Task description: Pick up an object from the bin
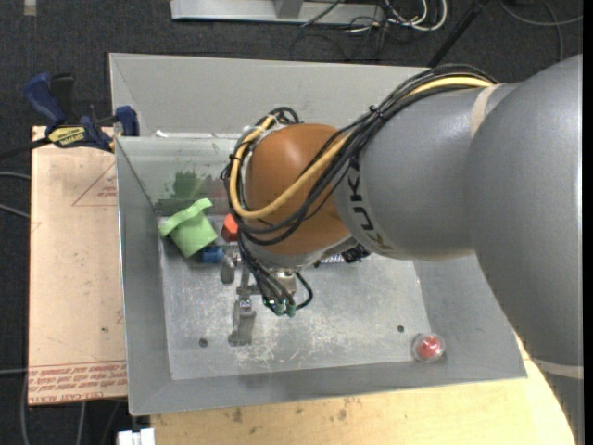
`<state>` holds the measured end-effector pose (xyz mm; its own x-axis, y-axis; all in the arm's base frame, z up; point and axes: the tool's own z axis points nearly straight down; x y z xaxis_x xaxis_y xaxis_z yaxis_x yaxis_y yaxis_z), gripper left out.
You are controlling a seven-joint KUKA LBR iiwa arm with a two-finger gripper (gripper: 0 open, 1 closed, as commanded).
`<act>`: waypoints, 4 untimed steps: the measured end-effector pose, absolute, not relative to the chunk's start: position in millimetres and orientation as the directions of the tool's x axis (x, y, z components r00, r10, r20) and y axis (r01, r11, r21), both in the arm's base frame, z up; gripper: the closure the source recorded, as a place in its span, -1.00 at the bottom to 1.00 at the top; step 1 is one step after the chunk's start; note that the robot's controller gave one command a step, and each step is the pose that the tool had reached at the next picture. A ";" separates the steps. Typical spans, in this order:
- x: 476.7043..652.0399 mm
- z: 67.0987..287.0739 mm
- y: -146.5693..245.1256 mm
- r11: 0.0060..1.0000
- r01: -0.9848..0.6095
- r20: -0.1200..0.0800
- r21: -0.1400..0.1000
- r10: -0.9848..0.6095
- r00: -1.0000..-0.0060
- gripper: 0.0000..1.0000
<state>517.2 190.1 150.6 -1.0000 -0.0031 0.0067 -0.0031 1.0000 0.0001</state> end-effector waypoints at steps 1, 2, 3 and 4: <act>604.3 134.4 166.9 0.994 0.110 -0.006 0.002 0.110 -0.994 -1.00; 652.8 74.3 174.0 0.919 0.393 0.000 0.001 0.393 -0.919 -1.00; 652.6 72.9 173.9 0.919 0.394 -0.002 0.003 0.394 -0.919 1.00; 635.0 240.9 168.8 0.930 0.368 -0.009 0.008 0.369 -0.930 1.00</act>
Offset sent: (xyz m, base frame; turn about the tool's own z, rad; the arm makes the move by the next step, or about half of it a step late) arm 0.0840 -0.0219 -0.0153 0.1125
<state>635.0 168.8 240.9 -0.9296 0.3686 -0.0093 0.3685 0.9296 0.0075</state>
